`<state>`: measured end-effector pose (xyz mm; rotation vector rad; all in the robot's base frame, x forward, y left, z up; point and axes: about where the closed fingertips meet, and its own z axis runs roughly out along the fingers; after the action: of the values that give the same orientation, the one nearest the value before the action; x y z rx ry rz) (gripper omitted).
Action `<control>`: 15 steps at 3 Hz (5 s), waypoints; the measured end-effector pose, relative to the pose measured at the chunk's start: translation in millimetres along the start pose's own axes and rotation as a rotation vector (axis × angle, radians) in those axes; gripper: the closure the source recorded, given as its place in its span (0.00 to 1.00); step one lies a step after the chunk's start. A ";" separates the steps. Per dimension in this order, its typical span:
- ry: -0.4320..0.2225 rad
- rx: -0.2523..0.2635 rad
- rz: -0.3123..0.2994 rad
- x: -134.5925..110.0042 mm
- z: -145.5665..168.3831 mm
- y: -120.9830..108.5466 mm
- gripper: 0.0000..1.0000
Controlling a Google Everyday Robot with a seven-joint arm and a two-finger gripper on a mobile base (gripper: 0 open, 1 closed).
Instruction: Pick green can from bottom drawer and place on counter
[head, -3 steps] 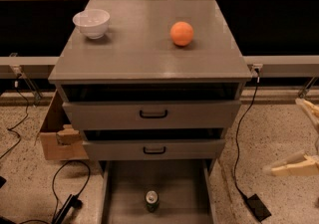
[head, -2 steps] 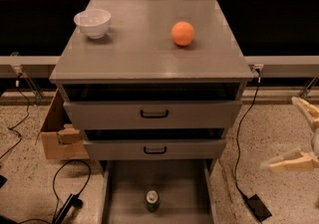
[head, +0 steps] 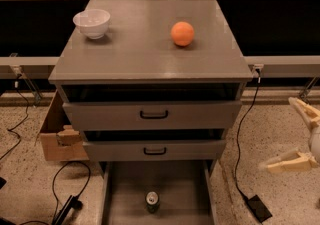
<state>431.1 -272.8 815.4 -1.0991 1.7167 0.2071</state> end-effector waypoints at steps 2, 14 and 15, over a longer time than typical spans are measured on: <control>-0.066 -0.183 -0.057 54.2 83.3 92.8 0.00; -0.244 -0.615 0.102 337.8 486.8 327.6 0.00; -0.250 -0.640 0.127 349.4 501.5 346.7 0.24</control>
Offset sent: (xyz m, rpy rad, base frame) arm -0.0346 0.1166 -0.2120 0.0380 0.0546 0.3753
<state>491.8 26.0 182.2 -1.3455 1.5252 0.9849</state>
